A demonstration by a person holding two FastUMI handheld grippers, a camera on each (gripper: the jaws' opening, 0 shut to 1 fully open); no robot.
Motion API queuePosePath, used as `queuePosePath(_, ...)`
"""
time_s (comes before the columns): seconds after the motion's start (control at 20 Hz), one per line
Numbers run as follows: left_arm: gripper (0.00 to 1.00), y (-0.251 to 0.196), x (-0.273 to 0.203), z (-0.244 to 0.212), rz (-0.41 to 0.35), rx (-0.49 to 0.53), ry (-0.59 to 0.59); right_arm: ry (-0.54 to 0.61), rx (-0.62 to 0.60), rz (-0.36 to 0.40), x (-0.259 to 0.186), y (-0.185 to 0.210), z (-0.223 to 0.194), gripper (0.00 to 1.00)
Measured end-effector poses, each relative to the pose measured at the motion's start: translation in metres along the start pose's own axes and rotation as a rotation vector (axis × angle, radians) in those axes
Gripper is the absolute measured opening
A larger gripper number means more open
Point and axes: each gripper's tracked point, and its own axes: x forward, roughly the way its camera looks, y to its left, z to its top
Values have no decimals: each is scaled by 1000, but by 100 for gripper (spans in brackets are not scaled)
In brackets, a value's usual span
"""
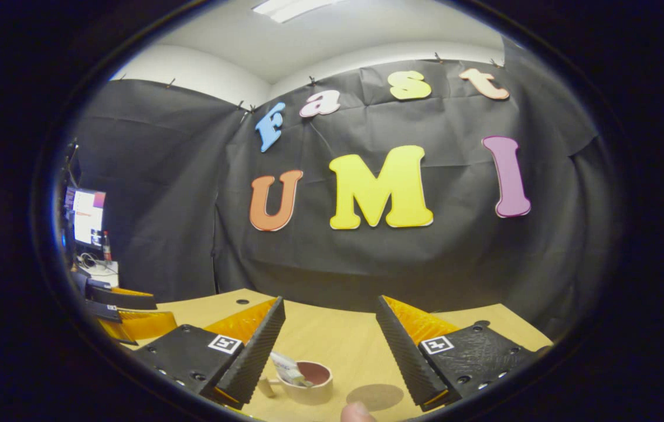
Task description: Put the toothbrush and toothpaste on the desktop into the cup, then pick up the cup and place it on the coaster on the desktop.
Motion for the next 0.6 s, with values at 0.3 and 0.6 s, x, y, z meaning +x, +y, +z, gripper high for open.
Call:
queuePosePath(0.3,99,-36,22,37,-233,160,98,39,-5,11,-86,-33,-17,96)
queuePosePath(0.6,100,-70,40,50,-442,453,368,88,49,-26,-180,-75,-46,96)
